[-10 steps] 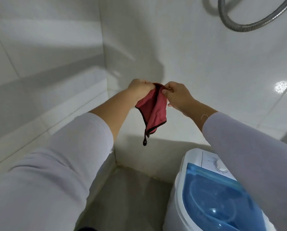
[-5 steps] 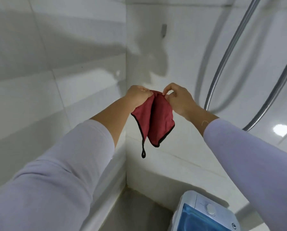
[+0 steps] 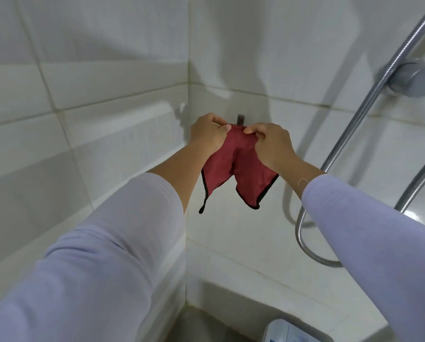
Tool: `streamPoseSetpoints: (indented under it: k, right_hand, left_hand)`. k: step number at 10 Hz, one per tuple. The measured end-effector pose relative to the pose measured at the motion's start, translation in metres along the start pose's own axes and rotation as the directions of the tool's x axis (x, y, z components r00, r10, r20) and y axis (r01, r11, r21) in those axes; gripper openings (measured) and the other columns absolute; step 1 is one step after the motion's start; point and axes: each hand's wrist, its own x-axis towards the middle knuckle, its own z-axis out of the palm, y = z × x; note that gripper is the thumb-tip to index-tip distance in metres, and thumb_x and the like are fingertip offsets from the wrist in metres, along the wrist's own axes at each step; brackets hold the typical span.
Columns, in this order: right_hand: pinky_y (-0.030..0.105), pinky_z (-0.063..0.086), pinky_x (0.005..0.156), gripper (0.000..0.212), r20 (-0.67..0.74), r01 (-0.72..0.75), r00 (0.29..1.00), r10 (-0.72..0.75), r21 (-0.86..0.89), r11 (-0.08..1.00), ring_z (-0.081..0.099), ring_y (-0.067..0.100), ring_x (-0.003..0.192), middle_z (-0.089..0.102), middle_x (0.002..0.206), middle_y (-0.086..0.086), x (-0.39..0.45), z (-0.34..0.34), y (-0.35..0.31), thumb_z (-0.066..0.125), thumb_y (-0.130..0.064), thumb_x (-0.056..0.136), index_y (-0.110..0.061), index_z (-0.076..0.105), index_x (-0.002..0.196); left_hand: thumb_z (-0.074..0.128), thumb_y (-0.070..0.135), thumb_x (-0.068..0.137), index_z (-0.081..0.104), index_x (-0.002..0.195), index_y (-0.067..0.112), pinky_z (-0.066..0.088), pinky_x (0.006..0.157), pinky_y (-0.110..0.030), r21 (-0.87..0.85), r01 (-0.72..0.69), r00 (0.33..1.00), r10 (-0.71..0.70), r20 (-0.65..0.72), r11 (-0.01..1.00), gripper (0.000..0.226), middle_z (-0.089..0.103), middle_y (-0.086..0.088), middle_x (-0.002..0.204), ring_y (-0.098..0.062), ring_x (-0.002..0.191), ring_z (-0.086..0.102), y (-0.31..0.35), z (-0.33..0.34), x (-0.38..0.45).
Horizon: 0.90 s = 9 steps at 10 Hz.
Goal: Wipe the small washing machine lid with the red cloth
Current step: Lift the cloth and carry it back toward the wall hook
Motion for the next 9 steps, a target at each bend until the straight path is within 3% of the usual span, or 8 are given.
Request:
streamPoseSetpoints:
  k: [1,2,3,4,6,7,8,9]
  right_hand:
    - [0.005,0.03,0.085,0.042,-0.033,-0.049,0.998,0.049,0.0,0.999,0.058,0.022,0.116,0.065,0.124,0.006,0.019,0.004,0.001,0.036,0.003,0.091,-0.011,0.068,0.114]
    - [0.019,0.04,0.095,0.041,-0.066,-0.071,0.995,0.069,-0.031,0.997,0.06,0.025,0.113,0.067,0.122,0.005,0.027,0.014,0.002,0.038,0.0,0.089,-0.014,0.069,0.113]
    - [0.034,0.049,0.092,0.042,-0.134,-0.092,0.988,0.08,-0.081,0.992,0.062,0.03,0.107,0.068,0.118,0.005,0.026,0.026,0.001,0.039,-0.004,0.087,-0.021,0.069,0.112]
    - [0.035,0.047,0.085,0.043,-0.175,-0.141,0.977,0.12,-0.109,0.984,0.062,0.031,0.103,0.067,0.117,0.005,0.024,0.037,0.005,0.039,-0.008,0.086,-0.027,0.067,0.112]
    - [0.029,0.044,0.073,0.038,-0.154,-0.17,0.97,0.186,0.106,0.98,0.064,0.026,0.097,0.071,0.106,0.004,0.014,0.055,0.013,0.036,-0.012,0.092,-0.024,0.063,0.117]
    - [0.021,0.041,0.077,0.043,-0.077,-0.151,0.983,0.167,0.181,0.972,0.062,0.023,0.097,0.071,0.109,0.005,0.009,0.051,0.019,0.036,-0.006,0.091,-0.023,0.063,0.12]
    - [0.009,0.038,0.072,0.048,0.011,-0.152,0.988,0.152,0.16,0.975,0.055,0.016,0.085,0.07,0.099,0.004,0.006,0.043,0.023,0.038,-0.003,0.09,-0.027,0.06,0.125]
    - [0.003,0.037,0.072,0.045,0.07,-0.19,0.981,0.182,0.139,0.972,0.062,0.02,0.095,0.071,0.107,0.004,-0.01,0.04,0.028,0.041,-0.006,0.092,-0.026,0.06,0.127]
  left_hand:
    - [0.062,0.026,0.091,0.064,0.101,0.018,0.047,0.077,-0.024,0.011,0.017,1.0,-0.017,-0.005,1.0,0.012,0.067,0.001,0.106,-0.015,0.098,0.062,0.006,0.006,0.019]
    - [0.061,0.028,0.092,0.062,0.097,0.022,0.046,0.076,-0.025,0.039,0.044,0.999,-0.044,-0.006,0.998,0.009,0.067,0.002,0.105,-0.014,0.095,0.061,0.001,0.013,0.032]
    - [0.062,0.029,0.09,0.061,0.091,0.026,0.046,0.08,-0.027,0.05,0.078,0.996,-0.076,-0.045,0.996,0.003,0.066,0.006,0.099,-0.014,0.098,0.062,-0.006,0.02,0.036]
    - [0.063,0.026,0.09,0.066,0.095,0.022,0.044,0.081,-0.024,0.04,0.06,0.995,-0.056,-0.077,0.997,0.007,0.07,0.006,0.102,-0.014,0.1,0.063,-0.013,0.026,0.034]
    - [0.06,0.027,0.092,0.067,0.108,0.016,0.05,0.09,-0.029,-0.106,0.199,0.977,-0.189,0.097,0.974,0.021,0.069,0.001,0.108,-0.018,0.099,0.063,-0.031,0.041,0.024]
    - [0.062,0.029,0.092,0.068,0.105,0.019,0.052,0.094,-0.034,-0.212,0.272,0.957,-0.24,0.165,0.939,0.018,0.067,0.003,0.102,-0.021,0.103,0.065,-0.038,0.045,0.016]
    - [0.058,0.031,0.094,0.067,0.111,0.019,0.05,0.097,-0.032,-0.263,0.282,0.953,-0.239,0.183,0.923,0.023,0.067,0.005,0.106,-0.019,0.105,0.064,-0.044,0.046,0.008]
    - [0.052,0.03,0.096,0.065,0.116,0.015,0.047,0.097,-0.032,-0.131,0.251,0.967,-0.243,0.069,0.959,0.028,0.068,-0.004,0.114,-0.023,0.106,0.063,-0.056,0.051,-0.019]
